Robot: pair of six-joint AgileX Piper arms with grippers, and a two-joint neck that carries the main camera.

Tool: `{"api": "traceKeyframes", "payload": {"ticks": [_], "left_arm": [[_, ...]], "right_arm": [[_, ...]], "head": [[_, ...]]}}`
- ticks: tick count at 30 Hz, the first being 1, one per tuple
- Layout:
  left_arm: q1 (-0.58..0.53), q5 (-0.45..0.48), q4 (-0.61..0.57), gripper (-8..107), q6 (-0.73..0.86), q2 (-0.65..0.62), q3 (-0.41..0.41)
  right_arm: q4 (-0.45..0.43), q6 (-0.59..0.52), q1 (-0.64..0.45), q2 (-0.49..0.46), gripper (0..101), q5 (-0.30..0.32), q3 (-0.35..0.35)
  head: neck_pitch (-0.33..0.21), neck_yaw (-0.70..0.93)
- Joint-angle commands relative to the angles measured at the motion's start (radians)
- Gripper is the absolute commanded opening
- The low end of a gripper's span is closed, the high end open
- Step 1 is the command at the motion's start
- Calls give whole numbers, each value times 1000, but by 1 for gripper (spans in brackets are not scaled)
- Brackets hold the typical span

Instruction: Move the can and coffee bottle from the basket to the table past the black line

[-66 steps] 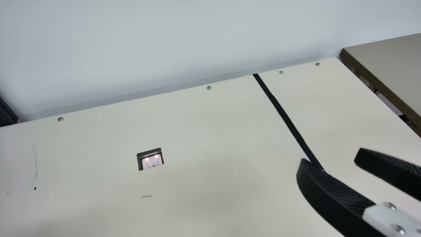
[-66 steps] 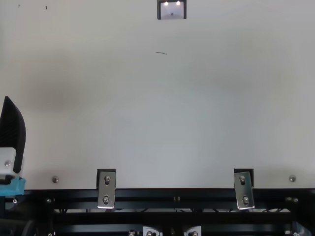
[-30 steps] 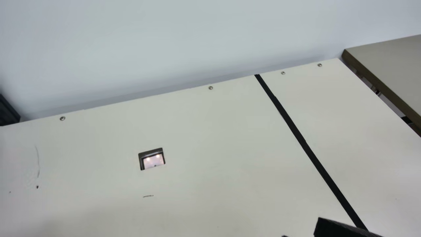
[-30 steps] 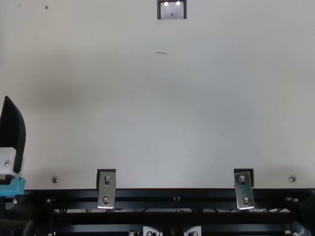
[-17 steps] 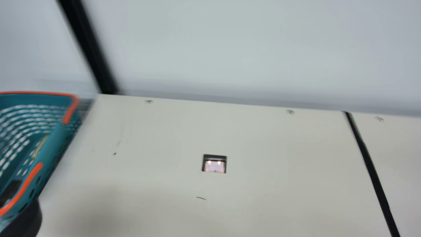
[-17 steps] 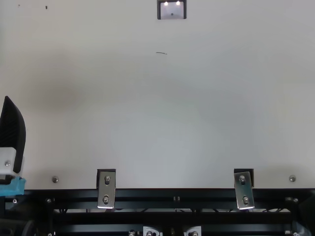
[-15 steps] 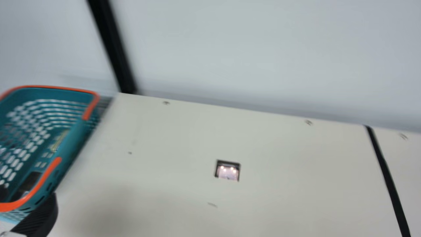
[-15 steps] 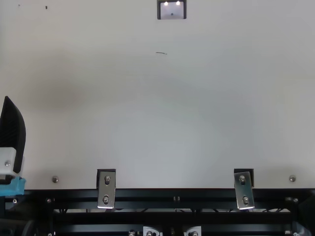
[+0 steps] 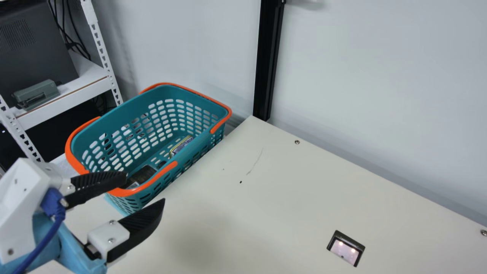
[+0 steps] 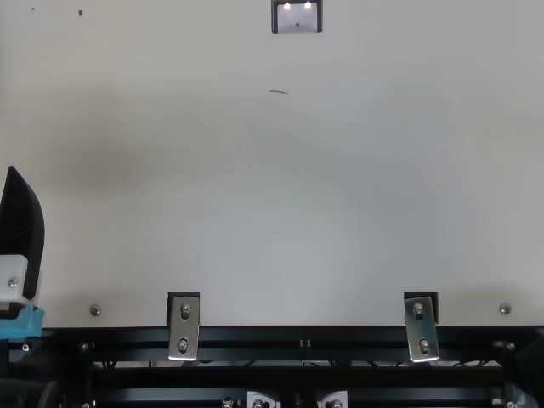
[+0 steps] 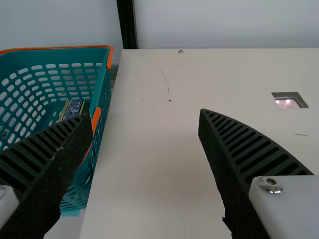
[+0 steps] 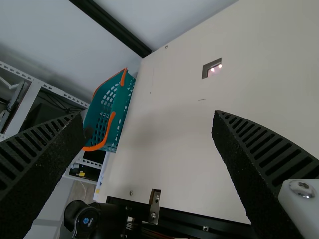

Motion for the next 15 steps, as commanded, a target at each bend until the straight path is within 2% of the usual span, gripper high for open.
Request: {"api": "traceKeyframes", "payload": {"ticks": [1,9,15], "left_arm": [[0,0,0,90,0,0,0],[6,-9,4,90,-16,9,-7],[29,-70,51,90,-106,85,-59]], "right_arm": [[0,0,0,0,101,0,0],[0,0,0,0,101,0,0],[0,0,0,0,101,0,0]], "head": [[-17,7],[-17,7],[-17,7]]}}
